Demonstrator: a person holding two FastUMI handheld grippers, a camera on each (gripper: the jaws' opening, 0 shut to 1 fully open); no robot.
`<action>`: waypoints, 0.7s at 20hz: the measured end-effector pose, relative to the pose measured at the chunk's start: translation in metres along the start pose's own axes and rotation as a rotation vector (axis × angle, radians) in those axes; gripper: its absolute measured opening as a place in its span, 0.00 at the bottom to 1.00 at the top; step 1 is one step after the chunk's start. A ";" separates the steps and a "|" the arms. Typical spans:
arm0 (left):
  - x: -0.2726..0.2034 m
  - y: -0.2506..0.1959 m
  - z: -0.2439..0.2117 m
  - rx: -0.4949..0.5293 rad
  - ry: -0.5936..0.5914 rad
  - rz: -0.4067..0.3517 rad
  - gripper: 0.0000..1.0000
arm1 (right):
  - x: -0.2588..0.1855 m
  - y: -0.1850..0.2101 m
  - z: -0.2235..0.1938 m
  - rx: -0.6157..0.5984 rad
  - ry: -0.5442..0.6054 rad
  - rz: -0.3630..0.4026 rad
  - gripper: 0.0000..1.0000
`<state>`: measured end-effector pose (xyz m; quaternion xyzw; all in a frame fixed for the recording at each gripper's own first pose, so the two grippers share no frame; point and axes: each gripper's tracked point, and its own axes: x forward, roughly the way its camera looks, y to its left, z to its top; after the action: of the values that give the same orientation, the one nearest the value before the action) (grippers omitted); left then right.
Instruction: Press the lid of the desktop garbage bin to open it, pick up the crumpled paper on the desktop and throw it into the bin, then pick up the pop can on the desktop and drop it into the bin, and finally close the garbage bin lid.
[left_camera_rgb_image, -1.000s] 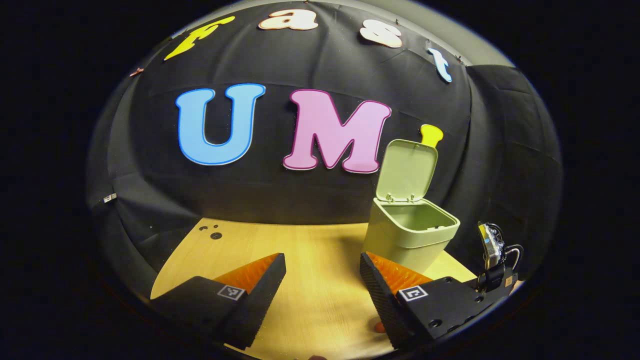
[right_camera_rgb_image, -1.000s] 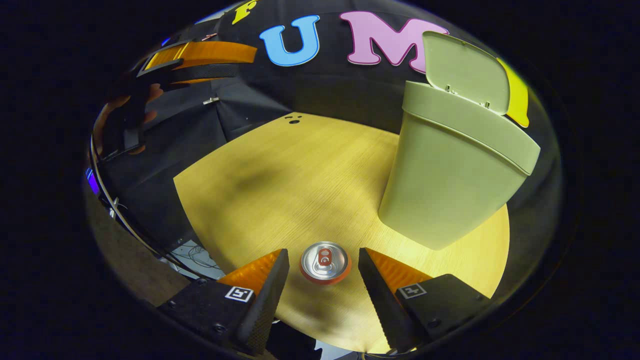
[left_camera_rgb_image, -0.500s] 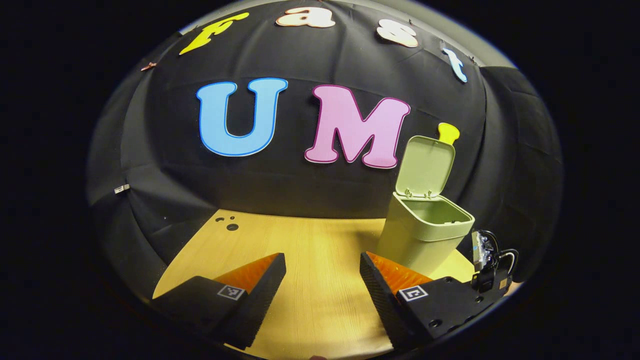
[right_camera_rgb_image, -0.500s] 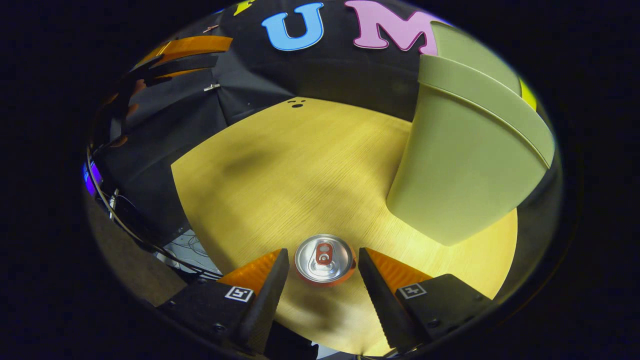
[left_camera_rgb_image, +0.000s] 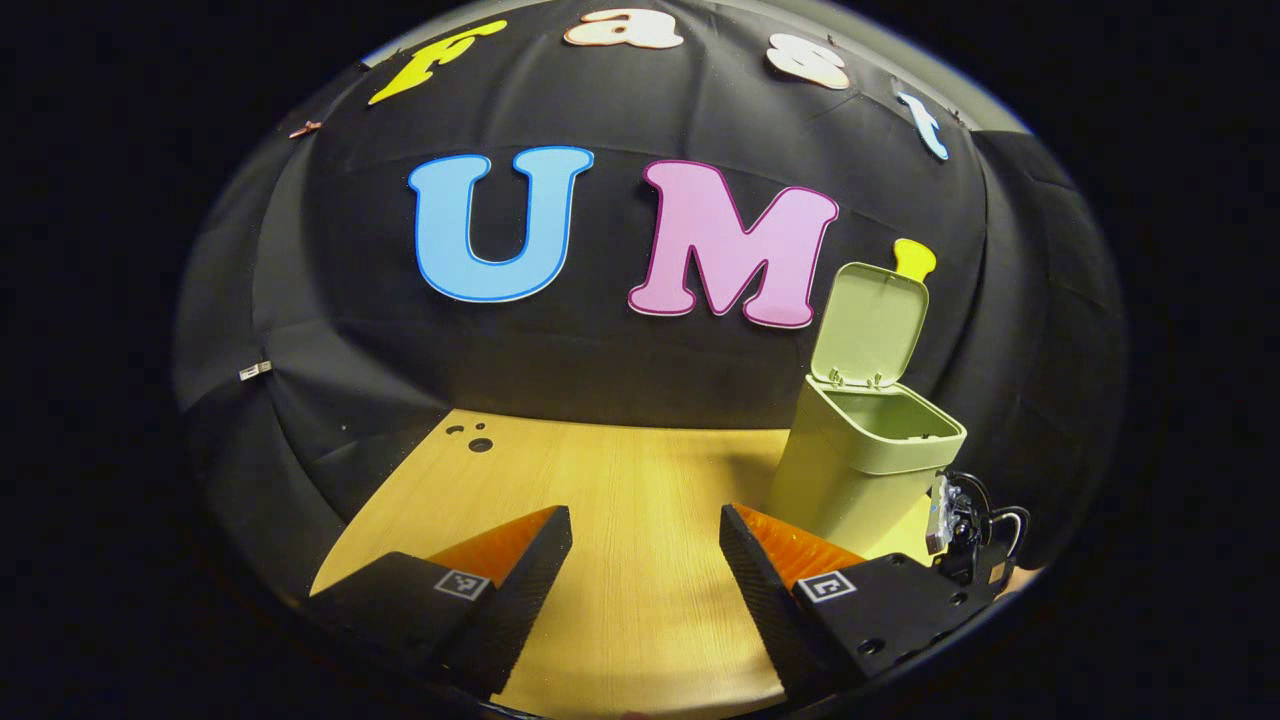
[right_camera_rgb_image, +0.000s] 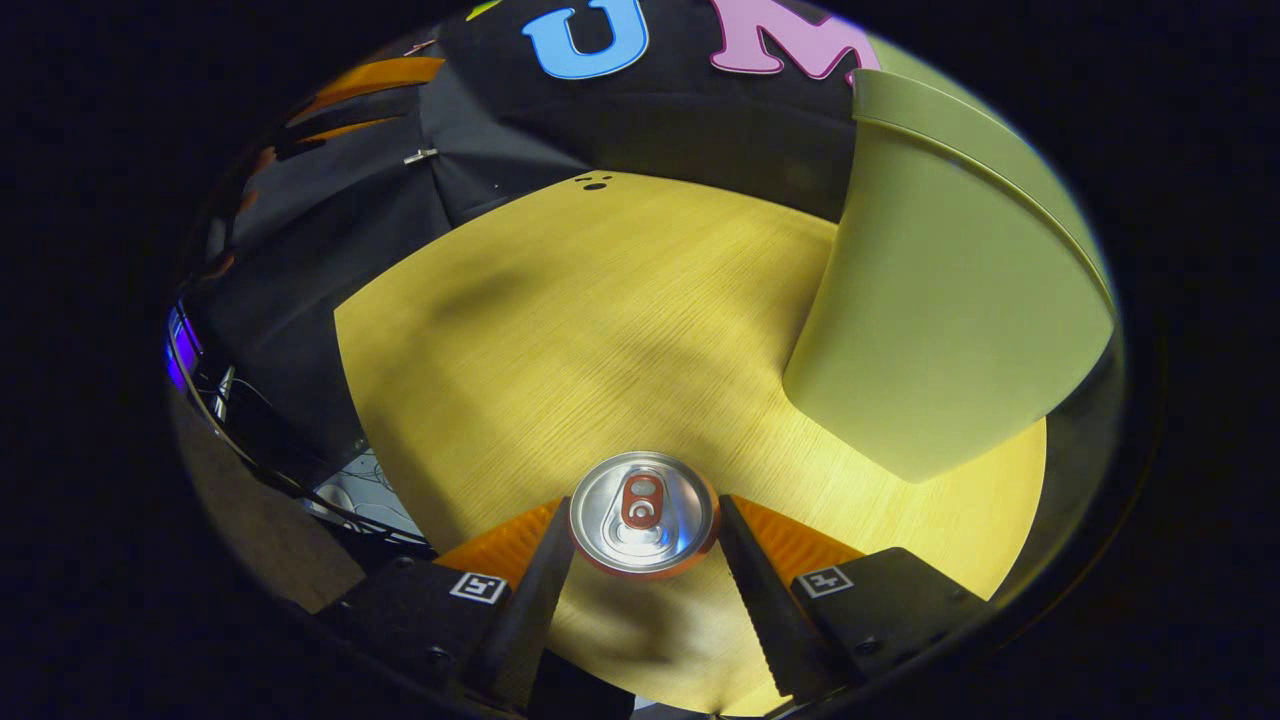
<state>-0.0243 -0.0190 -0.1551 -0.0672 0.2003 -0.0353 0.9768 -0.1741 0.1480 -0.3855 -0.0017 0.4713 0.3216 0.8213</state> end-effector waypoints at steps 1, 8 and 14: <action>0.000 0.000 0.001 0.002 0.001 0.000 0.96 | -0.001 -0.002 0.000 -0.002 0.003 -0.009 0.89; 0.002 -0.006 -0.001 0.005 0.006 -0.010 0.96 | -0.008 -0.006 0.004 0.007 -0.014 -0.014 0.83; 0.011 -0.016 -0.001 0.015 0.010 -0.037 0.95 | -0.050 -0.013 0.042 0.055 -0.108 -0.018 0.84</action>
<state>-0.0154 -0.0361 -0.1577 -0.0633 0.2036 -0.0551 0.9755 -0.1527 0.1241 -0.3274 0.0341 0.4349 0.3009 0.8480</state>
